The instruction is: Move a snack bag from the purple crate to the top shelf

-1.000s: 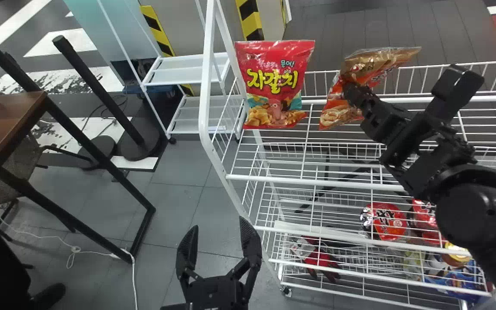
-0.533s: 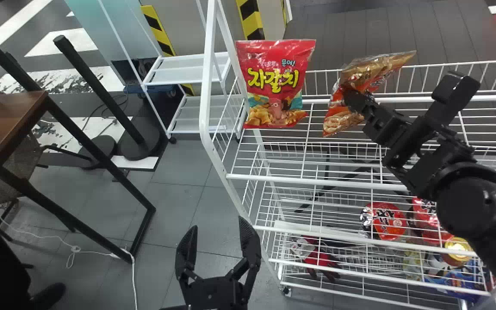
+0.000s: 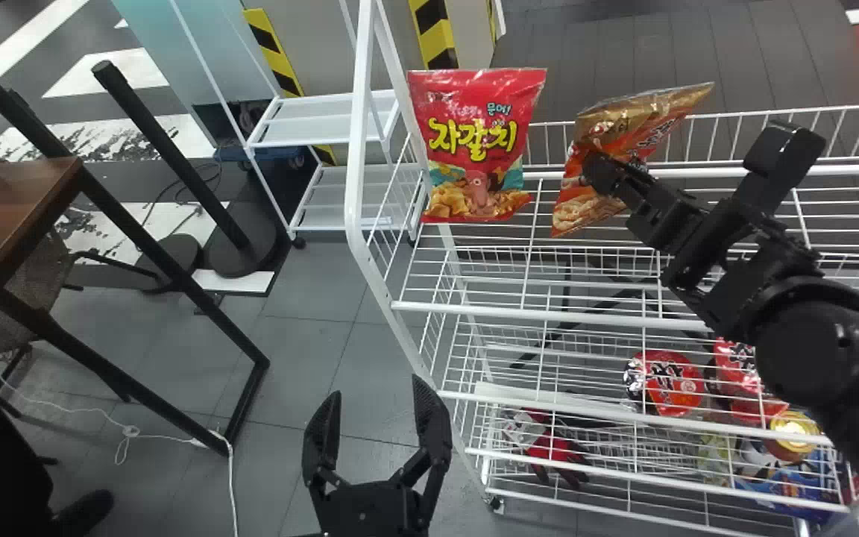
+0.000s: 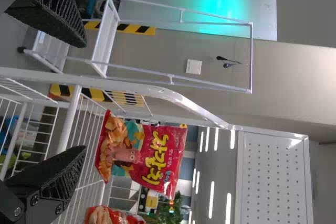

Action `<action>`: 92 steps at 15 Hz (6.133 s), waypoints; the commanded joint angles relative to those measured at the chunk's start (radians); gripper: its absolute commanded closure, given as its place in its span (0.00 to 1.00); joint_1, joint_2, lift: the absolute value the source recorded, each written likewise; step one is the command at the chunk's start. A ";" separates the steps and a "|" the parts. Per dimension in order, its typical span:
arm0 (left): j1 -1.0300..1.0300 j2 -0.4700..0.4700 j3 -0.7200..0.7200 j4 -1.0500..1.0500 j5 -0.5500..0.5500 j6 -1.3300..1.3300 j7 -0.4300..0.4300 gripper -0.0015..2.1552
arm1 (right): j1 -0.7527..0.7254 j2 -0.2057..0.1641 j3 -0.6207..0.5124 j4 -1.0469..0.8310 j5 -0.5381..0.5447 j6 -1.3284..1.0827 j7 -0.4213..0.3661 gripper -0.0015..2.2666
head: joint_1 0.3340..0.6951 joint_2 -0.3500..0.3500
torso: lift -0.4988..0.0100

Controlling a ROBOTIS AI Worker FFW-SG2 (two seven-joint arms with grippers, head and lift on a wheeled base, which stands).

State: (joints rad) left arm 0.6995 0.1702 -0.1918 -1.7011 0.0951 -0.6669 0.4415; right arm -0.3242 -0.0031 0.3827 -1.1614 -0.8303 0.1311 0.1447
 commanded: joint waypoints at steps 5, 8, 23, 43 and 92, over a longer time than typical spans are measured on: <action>0.002 0.005 0.000 -0.006 0.000 -0.003 -0.001 0.06 | -0.032 0.004 0.005 0.038 -0.010 0.009 0.012 0.32 | 1.00 0.95 | 0.98; 0.003 0.008 0.005 -0.006 0.000 -0.006 0.000 0.06 | -0.076 0.004 0.004 0.126 -0.070 0.009 0.055 0.32 | 1.00 0.95 | 0.98; 0.008 0.008 0.011 -0.002 0.003 -0.015 -0.001 0.06 | -0.115 0.004 -0.002 0.172 -0.130 0.061 0.219 0.12 | 1.00 0.98 | 0.98; 0.000 0.009 0.015 -0.005 0.009 -0.024 -0.009 0.06 | 0.195 0.004 -0.081 -0.301 -0.095 0.221 0.188 0.11 | 1.00 1.00 | 0.98; 0.069 0.049 -0.041 -0.204 -0.179 0.221 0.022 0.06 | 1.048 -0.046 -0.338 -0.773 0.747 -0.503 0.044 0.06 | 1.00 0.58 | 0.98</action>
State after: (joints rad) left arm 0.7697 0.2178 -0.2342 -1.9055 -0.0844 -0.4463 0.4633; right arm 0.7246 -0.0505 0.0444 -1.9343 -0.0827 -0.3716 0.1878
